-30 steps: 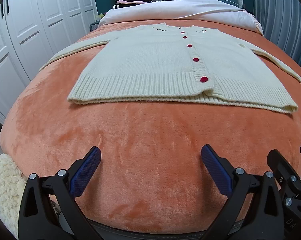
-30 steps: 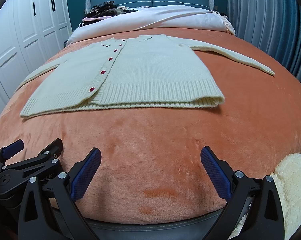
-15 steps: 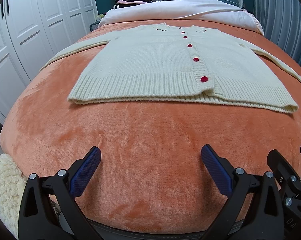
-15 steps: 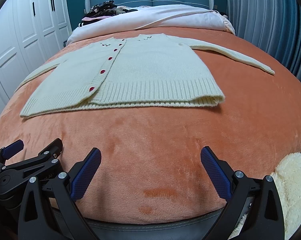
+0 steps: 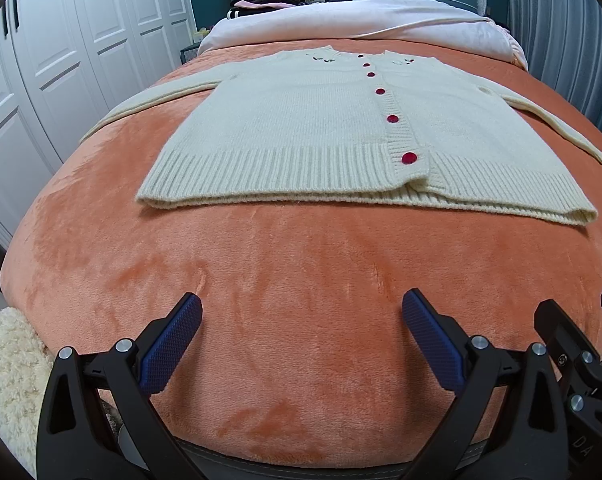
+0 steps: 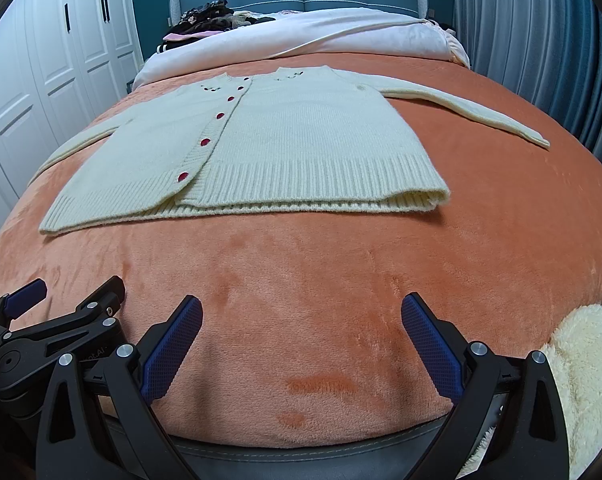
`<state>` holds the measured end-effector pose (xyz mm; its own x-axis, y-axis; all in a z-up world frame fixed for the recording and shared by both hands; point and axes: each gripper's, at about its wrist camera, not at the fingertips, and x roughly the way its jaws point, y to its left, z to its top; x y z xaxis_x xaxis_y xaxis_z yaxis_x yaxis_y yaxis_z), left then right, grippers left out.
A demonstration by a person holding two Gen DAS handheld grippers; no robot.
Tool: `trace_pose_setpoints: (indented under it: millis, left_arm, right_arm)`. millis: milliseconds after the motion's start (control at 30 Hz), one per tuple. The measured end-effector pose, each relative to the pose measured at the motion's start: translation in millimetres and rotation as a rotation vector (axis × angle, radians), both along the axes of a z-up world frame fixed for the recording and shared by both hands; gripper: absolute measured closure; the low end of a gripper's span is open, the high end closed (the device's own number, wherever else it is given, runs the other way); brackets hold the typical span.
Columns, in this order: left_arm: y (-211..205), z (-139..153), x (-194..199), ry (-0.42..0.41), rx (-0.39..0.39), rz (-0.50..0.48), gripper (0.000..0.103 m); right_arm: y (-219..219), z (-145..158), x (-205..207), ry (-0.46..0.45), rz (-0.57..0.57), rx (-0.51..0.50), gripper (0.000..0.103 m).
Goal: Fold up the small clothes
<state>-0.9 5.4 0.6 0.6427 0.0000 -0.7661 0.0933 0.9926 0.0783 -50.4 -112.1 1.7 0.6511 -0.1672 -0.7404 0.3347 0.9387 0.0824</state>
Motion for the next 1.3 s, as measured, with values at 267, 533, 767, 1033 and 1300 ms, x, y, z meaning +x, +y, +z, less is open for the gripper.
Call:
trace_pose_setpoints:
  millis: [267, 533, 767, 1033, 1300]
  left_arm:
    - [0, 0, 0, 0.000, 0.002, 0.000, 0.005]
    - [1, 0, -1, 0.000, 0.003, 0.001, 0.005]
    - [13, 10, 5, -0.011, -0.016, 0.021, 0.005]
    - [67, 51, 68, -0.046, -0.142, 0.165, 0.005]
    - [70, 53, 136, -0.038, -0.107, 0.217, 0.005]
  right_arm:
    - [-1, 0, 0, 0.002, 0.002, 0.000, 0.005]
    - [-1, 0, 0, 0.004, 0.001, 0.000, 0.005]
    - [-13, 3, 0, -0.009, 0.008, 0.050, 0.005]
    - [-171, 39, 41, -0.107, -0.162, 0.203, 0.005]
    - [-402, 21, 108, -0.123, -0.552, 0.368, 0.005]
